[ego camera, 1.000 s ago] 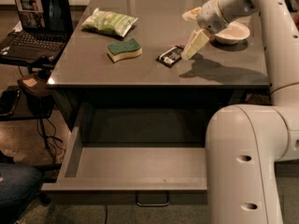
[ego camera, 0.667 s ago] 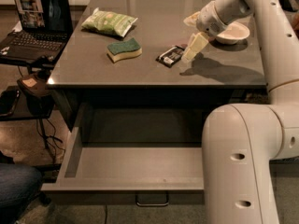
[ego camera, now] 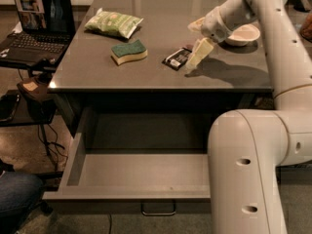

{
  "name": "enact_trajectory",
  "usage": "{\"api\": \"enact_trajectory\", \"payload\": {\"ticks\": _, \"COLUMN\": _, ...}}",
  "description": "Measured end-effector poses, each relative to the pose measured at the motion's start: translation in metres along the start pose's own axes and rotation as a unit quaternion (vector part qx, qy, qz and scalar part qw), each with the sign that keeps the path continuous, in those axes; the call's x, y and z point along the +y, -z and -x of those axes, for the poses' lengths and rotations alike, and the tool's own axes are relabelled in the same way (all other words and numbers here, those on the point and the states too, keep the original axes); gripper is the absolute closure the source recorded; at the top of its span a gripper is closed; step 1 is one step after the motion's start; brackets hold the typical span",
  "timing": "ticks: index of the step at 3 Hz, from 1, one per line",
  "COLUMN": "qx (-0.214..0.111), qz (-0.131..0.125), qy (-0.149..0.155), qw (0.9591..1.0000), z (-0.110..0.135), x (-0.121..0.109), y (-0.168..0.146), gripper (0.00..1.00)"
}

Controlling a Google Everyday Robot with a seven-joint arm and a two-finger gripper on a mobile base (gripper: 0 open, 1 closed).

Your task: Place rxbar chocolate into top drawer

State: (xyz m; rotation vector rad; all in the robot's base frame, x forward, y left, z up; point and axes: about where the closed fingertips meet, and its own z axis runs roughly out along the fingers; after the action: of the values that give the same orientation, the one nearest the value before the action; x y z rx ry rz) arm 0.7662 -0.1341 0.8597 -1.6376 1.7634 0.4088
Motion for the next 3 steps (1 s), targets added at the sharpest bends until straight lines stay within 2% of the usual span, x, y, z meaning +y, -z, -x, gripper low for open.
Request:
{"api": "enact_trajectory", "payload": {"ticks": 1, "qx": -0.038, "qz": 0.028, "qy": -0.003, "qw": 0.9989, "z": -0.0041, "x": 0.0044, "y": -0.0356, "gripper": 0.00}}
{"api": "enact_trajectory", "payload": {"ticks": 2, "qx": -0.039, "qz": 0.029, "qy": -0.004, "qw": 0.9988, "z": -0.0022, "x": 0.0037, "y": -0.0351, "gripper": 0.00}}
{"api": "enact_trajectory", "payload": {"ticks": 3, "qx": -0.040, "qz": 0.027, "qy": -0.004, "qw": 0.9988, "z": -0.0014, "x": 0.0023, "y": -0.0370, "gripper": 0.19}}
